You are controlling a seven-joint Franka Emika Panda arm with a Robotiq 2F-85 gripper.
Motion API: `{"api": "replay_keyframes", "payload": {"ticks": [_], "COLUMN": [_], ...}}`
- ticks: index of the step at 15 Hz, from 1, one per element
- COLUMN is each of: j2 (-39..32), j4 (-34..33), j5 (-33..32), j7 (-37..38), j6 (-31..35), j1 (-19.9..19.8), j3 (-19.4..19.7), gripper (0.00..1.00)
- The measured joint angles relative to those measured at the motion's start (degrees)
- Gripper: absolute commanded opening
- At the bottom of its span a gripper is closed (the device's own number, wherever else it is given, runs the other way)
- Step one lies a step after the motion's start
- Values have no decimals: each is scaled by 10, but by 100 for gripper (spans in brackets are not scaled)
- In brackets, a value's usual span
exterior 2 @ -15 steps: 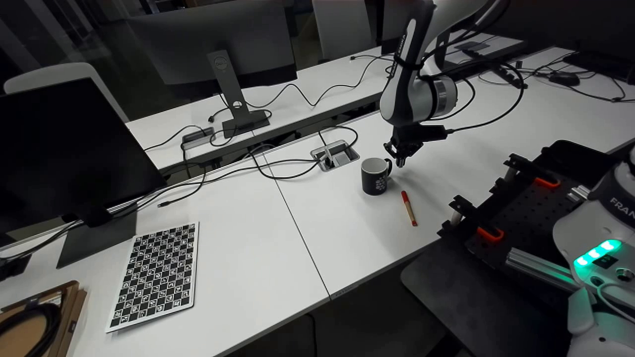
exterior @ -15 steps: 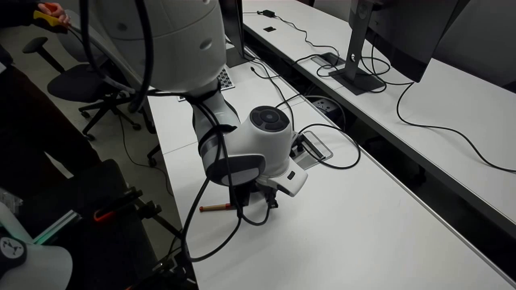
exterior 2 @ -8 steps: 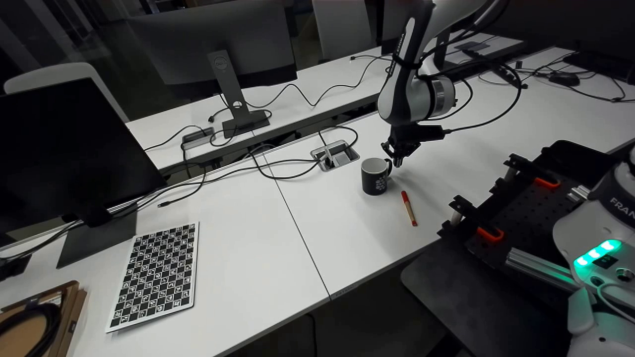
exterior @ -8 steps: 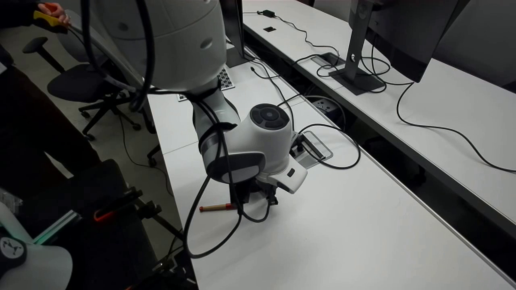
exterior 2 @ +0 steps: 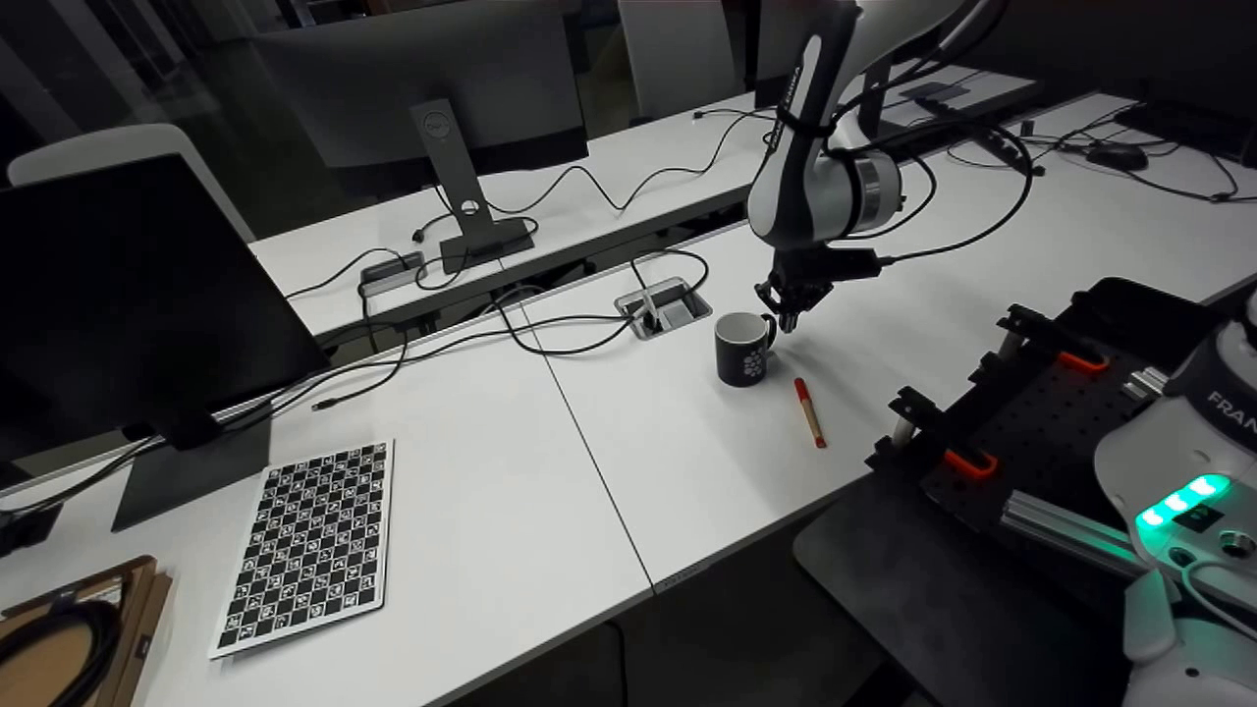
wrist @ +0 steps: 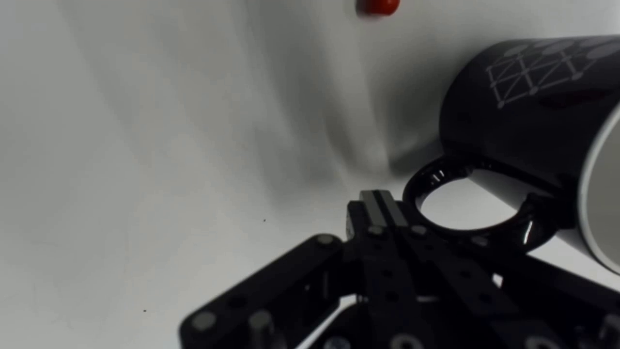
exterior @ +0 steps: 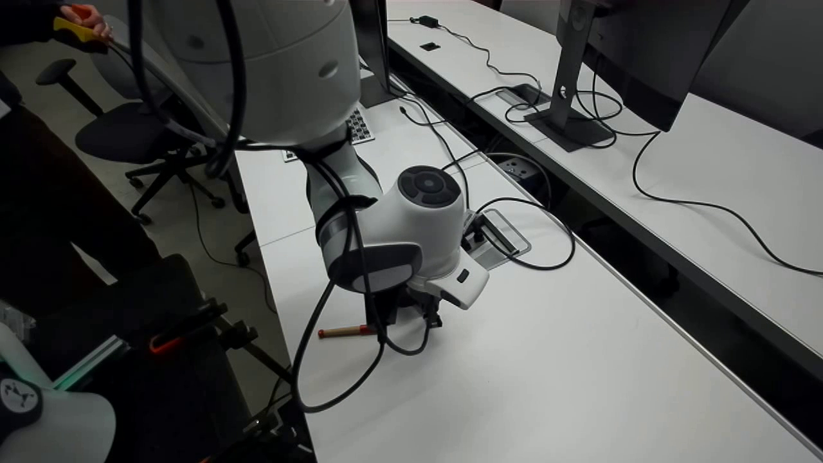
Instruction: Rotate the black cup counterclockwise so that the handle is on the right side
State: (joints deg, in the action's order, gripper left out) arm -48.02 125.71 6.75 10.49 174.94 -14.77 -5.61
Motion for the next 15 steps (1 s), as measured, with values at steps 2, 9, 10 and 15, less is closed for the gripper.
{"api": "replay_keyframes", "payload": {"ticks": [2,9,10,15], "j2": [0,8,12,29], "j4": [1,14,17,28], "j5": [0,0,0,0], "j7": [0,-3,-3,-5], "j6": [0,2,2,2], "j1": [0,3,4,7], "j3": [0,-2,-3,-6], "gripper": [0,0,0,0]}}
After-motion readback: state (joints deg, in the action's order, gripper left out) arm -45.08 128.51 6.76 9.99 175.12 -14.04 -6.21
